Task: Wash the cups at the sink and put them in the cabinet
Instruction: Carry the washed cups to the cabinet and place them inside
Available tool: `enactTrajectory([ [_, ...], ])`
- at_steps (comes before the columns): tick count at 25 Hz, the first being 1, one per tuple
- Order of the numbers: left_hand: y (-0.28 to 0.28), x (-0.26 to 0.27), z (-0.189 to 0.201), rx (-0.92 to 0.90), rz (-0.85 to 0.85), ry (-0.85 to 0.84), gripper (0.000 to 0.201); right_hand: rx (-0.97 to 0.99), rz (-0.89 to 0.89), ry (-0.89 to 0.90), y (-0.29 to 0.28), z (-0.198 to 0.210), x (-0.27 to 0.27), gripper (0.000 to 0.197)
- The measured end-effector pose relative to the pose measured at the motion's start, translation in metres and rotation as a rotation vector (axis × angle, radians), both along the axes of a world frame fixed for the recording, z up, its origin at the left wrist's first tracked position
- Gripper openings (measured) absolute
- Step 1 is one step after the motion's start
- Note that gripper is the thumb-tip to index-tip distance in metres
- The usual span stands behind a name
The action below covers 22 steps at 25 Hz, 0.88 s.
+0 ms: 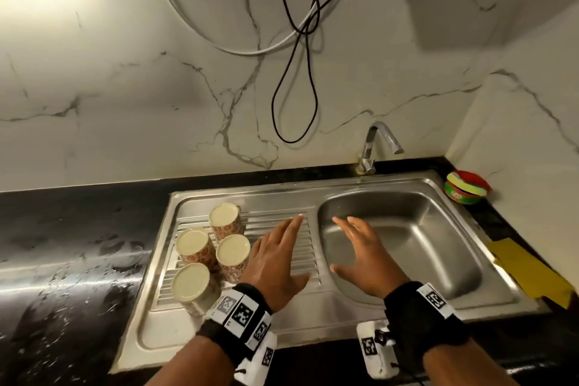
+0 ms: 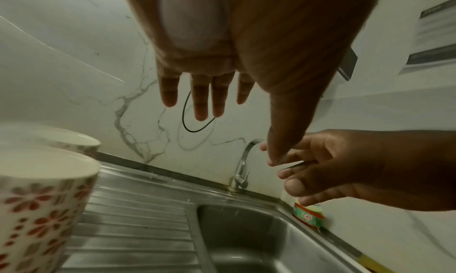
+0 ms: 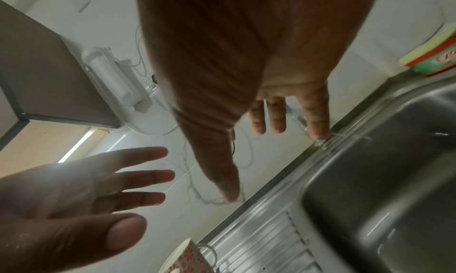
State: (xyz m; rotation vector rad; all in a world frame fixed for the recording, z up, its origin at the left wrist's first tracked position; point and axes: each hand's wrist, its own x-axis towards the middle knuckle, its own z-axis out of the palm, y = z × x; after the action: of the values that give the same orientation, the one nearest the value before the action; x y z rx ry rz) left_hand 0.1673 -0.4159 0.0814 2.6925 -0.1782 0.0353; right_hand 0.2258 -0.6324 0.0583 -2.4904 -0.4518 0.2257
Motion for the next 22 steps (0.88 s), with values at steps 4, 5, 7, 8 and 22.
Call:
enactTrajectory([
  [4, 0.037, -0.027, 0.006, 0.052, 0.135, -0.051, 0.097, 0.099, 0.081, -0.06, 0.039, 0.003, 0.0, 0.089],
  [5, 0.055, -0.035, 0.012, 0.067, 0.18, -0.085, 0.094, 0.125, 0.143, -0.093, 0.059, 0.014, 0.0, 0.088],
  [7, 0.102, -0.049, 0.03, 0.094, 0.258, -0.16, 0.09, 0.136, 0.282, -0.204, 0.105, 0.048, -0.002, 0.084],
  [8, 0.129, -0.056, 0.044, 0.107, 0.291, -0.208, 0.087, 0.14, 0.353, -0.264, 0.131, 0.07, -0.004, 0.082],
  [22, 0.498, -0.126, 0.238, -0.224, 0.493, -0.767, 0.045, 0.075, 0.576, -1.236, 0.513, 0.36, -0.067, 0.055],
])
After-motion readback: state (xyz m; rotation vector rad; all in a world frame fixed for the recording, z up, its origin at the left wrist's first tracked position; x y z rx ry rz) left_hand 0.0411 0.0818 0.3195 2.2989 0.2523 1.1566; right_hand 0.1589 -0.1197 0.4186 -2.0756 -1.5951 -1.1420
